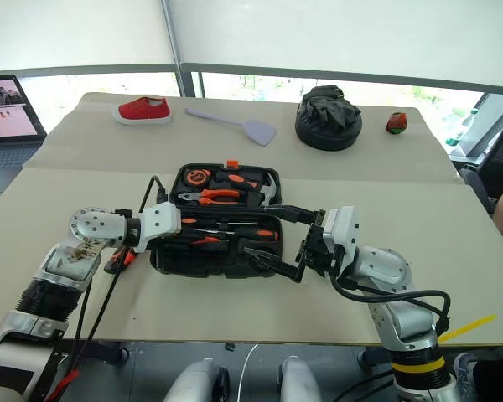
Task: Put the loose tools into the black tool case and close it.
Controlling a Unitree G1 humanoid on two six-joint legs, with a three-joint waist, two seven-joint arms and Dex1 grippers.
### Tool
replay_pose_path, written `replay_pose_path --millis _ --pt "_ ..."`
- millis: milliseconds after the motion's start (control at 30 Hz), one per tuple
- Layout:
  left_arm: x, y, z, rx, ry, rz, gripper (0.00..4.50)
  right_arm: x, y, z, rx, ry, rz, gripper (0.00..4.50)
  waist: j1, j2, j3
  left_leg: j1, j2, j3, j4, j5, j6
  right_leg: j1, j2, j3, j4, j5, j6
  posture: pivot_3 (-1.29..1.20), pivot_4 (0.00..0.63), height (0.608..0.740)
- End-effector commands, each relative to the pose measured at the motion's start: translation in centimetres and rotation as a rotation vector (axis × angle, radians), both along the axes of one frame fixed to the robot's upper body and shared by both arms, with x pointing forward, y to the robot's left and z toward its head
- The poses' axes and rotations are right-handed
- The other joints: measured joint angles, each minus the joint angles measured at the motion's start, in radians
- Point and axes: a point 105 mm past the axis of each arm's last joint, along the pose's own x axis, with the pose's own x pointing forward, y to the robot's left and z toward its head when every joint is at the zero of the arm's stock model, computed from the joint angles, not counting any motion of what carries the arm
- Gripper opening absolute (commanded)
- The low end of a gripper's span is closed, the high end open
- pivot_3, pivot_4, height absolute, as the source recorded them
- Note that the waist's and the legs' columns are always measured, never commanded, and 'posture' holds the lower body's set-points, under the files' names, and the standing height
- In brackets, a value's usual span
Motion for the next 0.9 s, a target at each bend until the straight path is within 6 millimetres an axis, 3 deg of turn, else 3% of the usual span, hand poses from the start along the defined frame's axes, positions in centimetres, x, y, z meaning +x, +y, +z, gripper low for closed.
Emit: replay_pose_path --millis 33,400,600,733,900 --pt "0.4 0.1 0.8 -0.024 -0.041 0.003 0.04 -0.5 0.3 1.0 0.015 -0.049 0.011 4.5 0.0 0.0 0.0 0.0 0.0 0.0 0.0 0.0 0.0 0.0 0.0 0.0 0.0 0.0 0.0 0.0 0.15 0.74" --pt "0.2 1.2 -1.7 -0.028 0.05 0.05 0.04 -0.5 0.2 1.0 0.015 -0.048 0.004 4.5 0.0 0.0 0.0 0.001 0.0 0.0 0.0 0.0 0.0 0.0 0.0 0.0 0.0 0.0 0.0 0.0 0.15 0.74" --pt "-0.6 1.4 -3.9 -0.02 0.208 0.086 0.04 -0.4 0.2 1.1 0.016 -0.048 0.005 4.5 0.0 0.0 0.0 0.001 0.0 0.0 0.0 0.0 0.0 0.001 0.0 0.0 0.0 0.0 0.0 0.0 0.15 0.74" --pt "-0.6 0.7 -1.8 -0.115 0.105 0.04 0.04 -0.4 0.2 1.1 0.015 -0.048 0.005 4.5 -0.001 0.001 0.0 0.003 0.0 0.0 0.0 0.0 0.0 0.002 0.0 0.001 0.0 0.0 0.0 0.0 0.15 0.74" --pt "-1.8 1.9 1.2 -0.234 0.035 0.039 0.04 -0.4 -0.4 0.7 0.011 -0.042 -0.007 4.5 -0.006 0.001 0.0 0.001 0.001 0.0 0.0 0.0 0.0 0.0 0.0 0.001 0.0 0.0 0.0 0.0 0.15 0.74"
